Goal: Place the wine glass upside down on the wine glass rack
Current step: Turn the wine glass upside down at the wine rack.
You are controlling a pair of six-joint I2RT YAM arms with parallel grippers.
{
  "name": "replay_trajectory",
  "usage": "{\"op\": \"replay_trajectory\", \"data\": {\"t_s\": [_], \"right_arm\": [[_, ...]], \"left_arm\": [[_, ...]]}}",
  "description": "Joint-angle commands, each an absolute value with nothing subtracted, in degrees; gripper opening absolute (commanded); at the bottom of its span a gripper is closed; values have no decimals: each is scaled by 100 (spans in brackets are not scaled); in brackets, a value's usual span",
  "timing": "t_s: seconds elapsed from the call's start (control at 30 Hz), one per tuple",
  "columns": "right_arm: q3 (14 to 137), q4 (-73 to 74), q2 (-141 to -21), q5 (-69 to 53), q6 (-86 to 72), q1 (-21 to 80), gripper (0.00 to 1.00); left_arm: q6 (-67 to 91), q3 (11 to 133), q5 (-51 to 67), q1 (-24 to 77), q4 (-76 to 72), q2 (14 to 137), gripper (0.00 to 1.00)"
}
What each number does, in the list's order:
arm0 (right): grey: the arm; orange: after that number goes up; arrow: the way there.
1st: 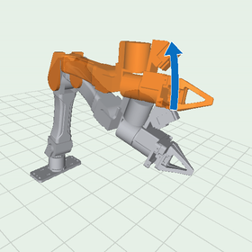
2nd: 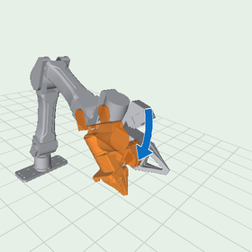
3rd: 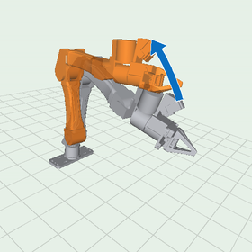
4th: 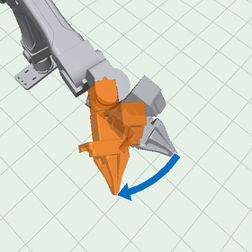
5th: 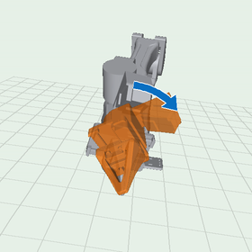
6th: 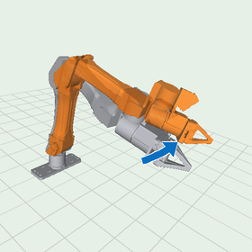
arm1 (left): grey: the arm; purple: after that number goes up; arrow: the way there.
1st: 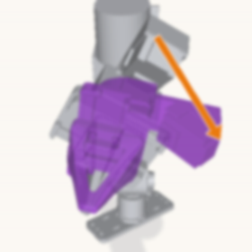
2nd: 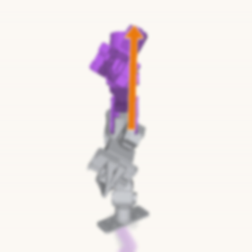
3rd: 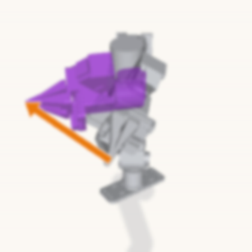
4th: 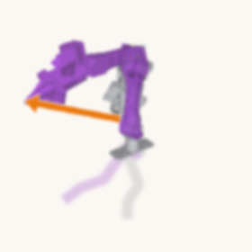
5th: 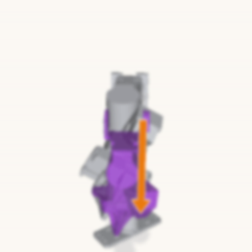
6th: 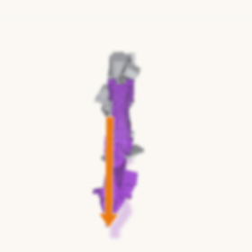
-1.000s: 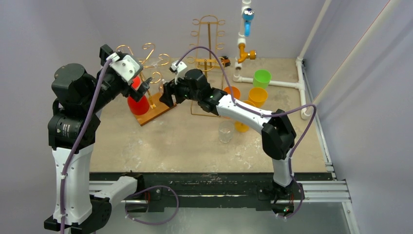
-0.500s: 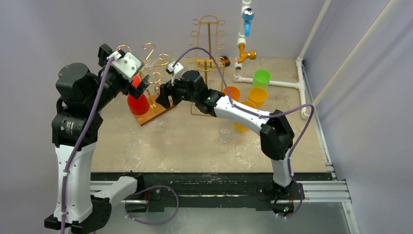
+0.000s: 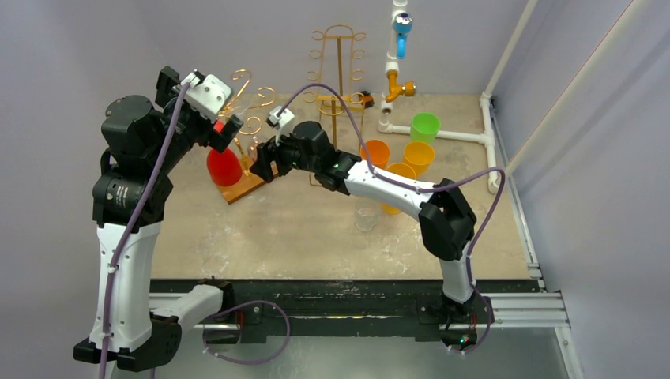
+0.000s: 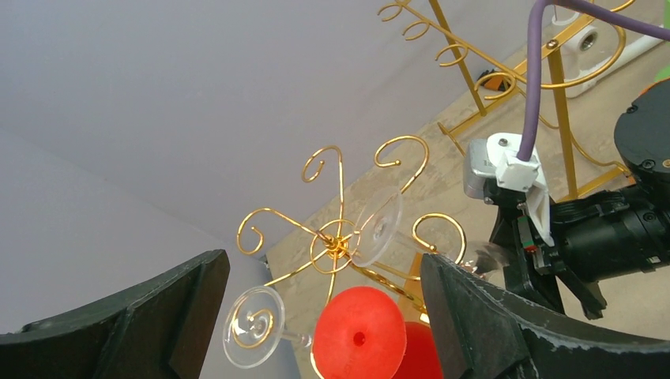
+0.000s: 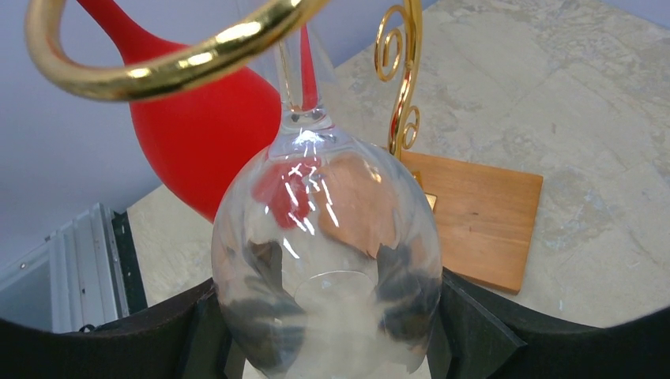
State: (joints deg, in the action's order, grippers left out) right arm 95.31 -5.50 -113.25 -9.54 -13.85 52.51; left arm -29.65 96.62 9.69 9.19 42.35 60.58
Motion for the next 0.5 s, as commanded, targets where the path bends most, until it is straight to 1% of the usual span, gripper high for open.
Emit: {"op": "replay_trajectory", "data": {"t_s": [0.0, 0.47], "right_arm": [[9444, -1223, -11072, -940, -1318, 5312, 40], [8926, -1951, -10862, -967, -1409, 5360, 39]], "left_arm": [[-2874, 9657, 457, 940, 4034, 5985, 100], [-2899, 9658, 290, 940, 4023, 5979, 100]]}}
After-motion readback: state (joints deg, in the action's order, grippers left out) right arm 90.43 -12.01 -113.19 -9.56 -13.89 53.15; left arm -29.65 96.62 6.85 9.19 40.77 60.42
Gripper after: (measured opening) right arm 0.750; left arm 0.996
